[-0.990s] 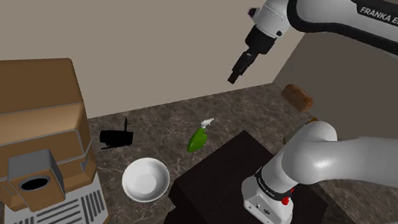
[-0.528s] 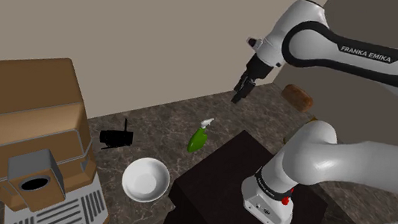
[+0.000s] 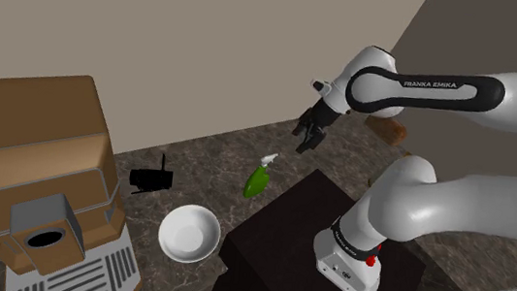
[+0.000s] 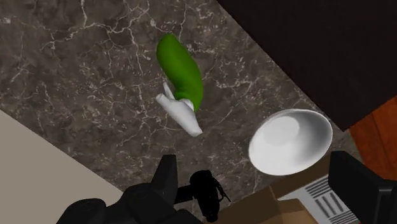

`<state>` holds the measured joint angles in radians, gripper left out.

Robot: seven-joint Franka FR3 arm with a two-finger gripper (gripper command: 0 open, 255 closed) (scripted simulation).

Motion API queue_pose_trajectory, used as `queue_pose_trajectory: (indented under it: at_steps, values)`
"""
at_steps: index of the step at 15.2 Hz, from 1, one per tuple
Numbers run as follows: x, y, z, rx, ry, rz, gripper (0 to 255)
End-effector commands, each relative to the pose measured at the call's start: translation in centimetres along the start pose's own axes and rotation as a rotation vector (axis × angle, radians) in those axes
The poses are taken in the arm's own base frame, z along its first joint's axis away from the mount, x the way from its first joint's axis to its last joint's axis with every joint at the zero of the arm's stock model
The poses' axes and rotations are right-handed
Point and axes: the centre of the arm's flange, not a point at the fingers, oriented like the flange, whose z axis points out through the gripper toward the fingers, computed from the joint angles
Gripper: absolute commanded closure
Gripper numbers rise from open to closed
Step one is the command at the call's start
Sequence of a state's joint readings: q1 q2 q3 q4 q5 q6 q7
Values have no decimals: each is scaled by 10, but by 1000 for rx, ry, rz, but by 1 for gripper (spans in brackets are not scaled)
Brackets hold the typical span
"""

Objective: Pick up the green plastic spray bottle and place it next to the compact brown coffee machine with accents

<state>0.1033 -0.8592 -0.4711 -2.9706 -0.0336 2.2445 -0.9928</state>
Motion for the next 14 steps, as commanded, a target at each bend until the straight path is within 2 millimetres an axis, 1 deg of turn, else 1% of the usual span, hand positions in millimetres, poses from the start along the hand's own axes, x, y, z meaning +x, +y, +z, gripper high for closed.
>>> queue_pose_trajectory:
  at_steps: [1,5,8,14]
  values:
    - [-15,12,23,13,21,-73,0]
    - [-36,40,69,50,60,-207,0]
    - [-49,61,105,77,90,-307,0]
    - [-64,103,179,131,149,-507,0]
